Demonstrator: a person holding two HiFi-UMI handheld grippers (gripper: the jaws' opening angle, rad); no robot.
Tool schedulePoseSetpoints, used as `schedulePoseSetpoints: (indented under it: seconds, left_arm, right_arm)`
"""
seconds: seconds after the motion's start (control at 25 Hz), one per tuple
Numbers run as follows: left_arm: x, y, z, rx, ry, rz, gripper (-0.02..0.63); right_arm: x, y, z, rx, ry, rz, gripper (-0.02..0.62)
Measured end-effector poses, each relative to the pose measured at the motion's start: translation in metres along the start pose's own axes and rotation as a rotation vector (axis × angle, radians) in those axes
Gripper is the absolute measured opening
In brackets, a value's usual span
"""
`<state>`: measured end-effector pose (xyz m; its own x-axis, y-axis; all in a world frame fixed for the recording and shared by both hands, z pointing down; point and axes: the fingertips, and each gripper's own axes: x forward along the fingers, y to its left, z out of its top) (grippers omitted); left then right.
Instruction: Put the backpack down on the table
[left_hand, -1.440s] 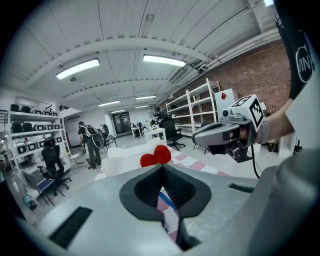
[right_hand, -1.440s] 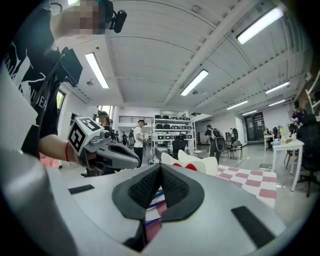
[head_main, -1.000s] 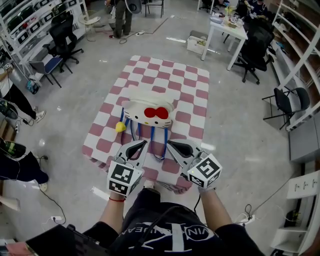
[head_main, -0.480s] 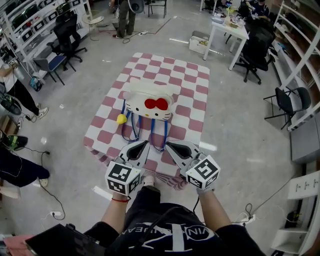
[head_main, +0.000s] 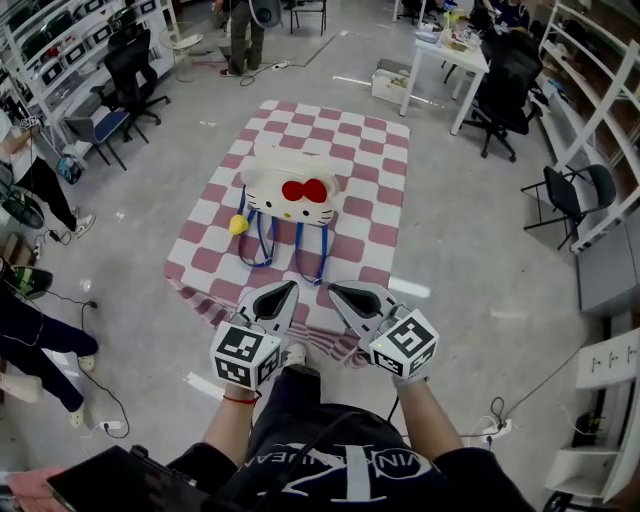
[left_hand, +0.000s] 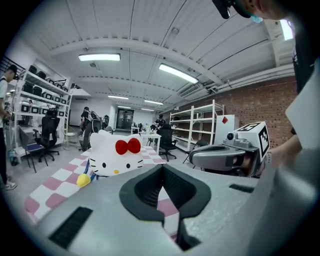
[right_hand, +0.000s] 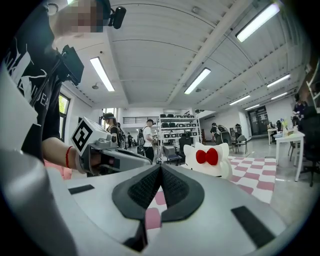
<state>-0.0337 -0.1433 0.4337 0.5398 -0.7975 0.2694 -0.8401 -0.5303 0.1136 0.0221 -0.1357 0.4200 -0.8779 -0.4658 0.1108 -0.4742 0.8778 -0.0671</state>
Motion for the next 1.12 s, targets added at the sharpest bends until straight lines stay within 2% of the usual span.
schedulePoseSetpoints:
  seconds: [1.12]
  left_arm:
    - [-0.049,-0.055,-0.028,0.017,0.019,0.006,0.006]
  right_arm:
    - [-0.051,0.056,-0.021,0.015,0.007,-0.002,0.002]
